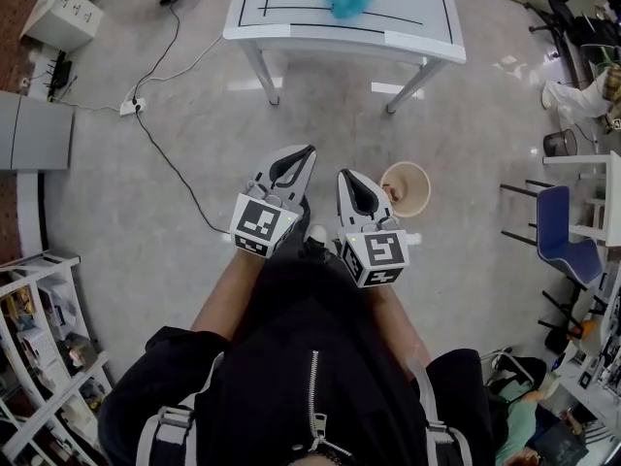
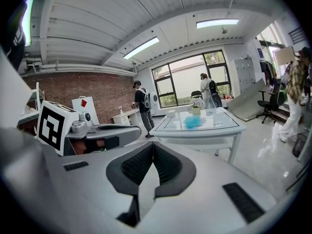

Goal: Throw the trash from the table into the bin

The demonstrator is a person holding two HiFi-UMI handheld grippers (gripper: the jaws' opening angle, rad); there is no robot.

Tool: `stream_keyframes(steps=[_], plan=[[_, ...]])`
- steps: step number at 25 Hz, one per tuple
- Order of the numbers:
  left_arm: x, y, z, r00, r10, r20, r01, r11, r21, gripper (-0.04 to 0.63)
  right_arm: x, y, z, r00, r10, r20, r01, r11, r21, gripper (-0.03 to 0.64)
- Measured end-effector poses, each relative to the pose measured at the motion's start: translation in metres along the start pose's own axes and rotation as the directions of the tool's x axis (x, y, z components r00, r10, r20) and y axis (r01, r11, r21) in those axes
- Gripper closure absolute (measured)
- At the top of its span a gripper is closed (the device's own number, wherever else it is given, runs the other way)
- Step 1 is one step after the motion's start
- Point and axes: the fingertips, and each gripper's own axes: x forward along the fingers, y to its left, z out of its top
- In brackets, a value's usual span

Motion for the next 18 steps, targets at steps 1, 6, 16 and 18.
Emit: stream_keyframes(steps=[1,6,16,18], plan=[[0.005,0.007,0.000,1.000,-0.002,0.001,0.002,1.000,-0.006,0.589,0.008,-0.002,0.004,1.000,-0.001,-0.002,0.001,1.000,-0.002,0.607],[0.029,0.050,0.005,1.000,-0.015,0.007,0.016,1.000,-0.014,0.590,0.054,-0.008,0.029,1.000,-0.016,0.003,0.017,1.000,-0.023,0.607],[0.064,0.136,0.025,0.998,-0.041,0.043,0.042,0.999,-0.031,0.589,0.135,-0.007,0.077,0.998,-0.060,0.018,0.060,0.997,-0.041,0.607],[0.070,0.150,0.029,0.998,-0.046,0.049,0.048,0.998,-0.031,0.589,0.146,-0.008,0.086,0.997,-0.074,0.029,0.075,0.996,-0.043,0.607]])
